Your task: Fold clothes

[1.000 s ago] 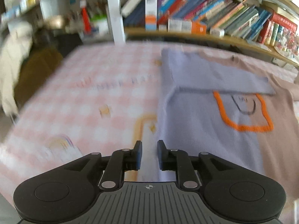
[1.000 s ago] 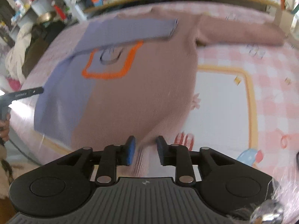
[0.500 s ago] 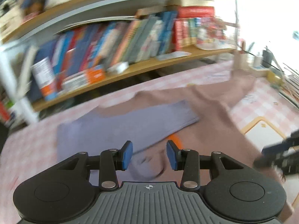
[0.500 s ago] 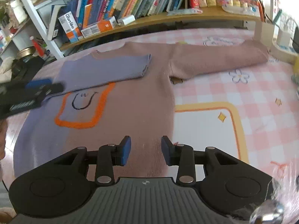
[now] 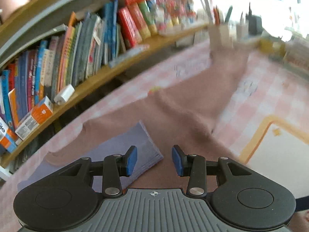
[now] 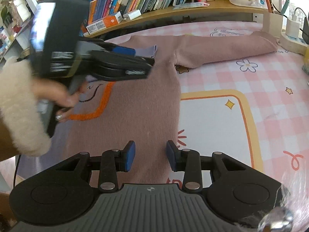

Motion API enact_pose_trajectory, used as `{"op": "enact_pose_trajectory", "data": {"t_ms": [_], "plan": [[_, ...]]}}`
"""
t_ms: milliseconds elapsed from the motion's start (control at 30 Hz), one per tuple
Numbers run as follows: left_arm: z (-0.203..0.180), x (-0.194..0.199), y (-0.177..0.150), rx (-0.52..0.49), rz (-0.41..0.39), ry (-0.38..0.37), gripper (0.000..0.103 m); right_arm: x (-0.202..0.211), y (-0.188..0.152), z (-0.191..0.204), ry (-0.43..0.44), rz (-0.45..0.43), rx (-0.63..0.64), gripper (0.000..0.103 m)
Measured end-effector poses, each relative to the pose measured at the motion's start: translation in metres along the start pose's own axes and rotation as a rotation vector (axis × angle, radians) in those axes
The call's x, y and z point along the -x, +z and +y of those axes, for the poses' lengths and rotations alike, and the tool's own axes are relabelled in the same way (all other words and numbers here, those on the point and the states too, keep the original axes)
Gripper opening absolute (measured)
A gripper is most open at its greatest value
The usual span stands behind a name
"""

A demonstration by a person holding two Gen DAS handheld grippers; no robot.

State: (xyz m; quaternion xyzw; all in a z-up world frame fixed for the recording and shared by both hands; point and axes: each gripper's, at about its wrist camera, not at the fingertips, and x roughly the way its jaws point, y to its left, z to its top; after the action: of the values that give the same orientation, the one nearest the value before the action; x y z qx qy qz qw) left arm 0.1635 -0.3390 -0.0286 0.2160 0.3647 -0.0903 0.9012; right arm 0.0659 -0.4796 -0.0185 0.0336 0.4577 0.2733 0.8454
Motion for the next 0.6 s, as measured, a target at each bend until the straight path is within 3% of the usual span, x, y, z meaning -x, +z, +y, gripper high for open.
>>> {"op": "enact_pose_trajectory", "data": {"t_ms": [200, 267, 300, 333, 433, 600], "plan": [[0.000, -0.009, -0.001, -0.007, 0.000, 0.032, 0.040, 0.002, -0.001, -0.003, 0.010, 0.006, -0.005, 0.034], [0.003, -0.011, -0.002, 0.006, 0.003, 0.027, 0.028, 0.002, -0.002, -0.003, 0.009, 0.005, -0.004, 0.034], [0.006, -0.011, -0.003, 0.017, 0.011, 0.023, 0.011, 0.001, -0.002, -0.002, 0.005, 0.006, -0.001, 0.034], [0.009, -0.012, -0.003, 0.029, 0.015, 0.021, 0.006, 0.001, -0.002, -0.001, 0.001, 0.006, 0.003, 0.034], [0.032, -0.002, -0.006, 0.104, -0.024, 0.032, 0.005, 0.000, -0.003, 0.002, -0.018, 0.005, 0.008, 0.034], [0.117, 0.047, -0.030, 0.318, -0.125, 0.128, 0.005, -0.002, -0.004, 0.009, -0.064, -0.007, 0.000, 0.034]]}}
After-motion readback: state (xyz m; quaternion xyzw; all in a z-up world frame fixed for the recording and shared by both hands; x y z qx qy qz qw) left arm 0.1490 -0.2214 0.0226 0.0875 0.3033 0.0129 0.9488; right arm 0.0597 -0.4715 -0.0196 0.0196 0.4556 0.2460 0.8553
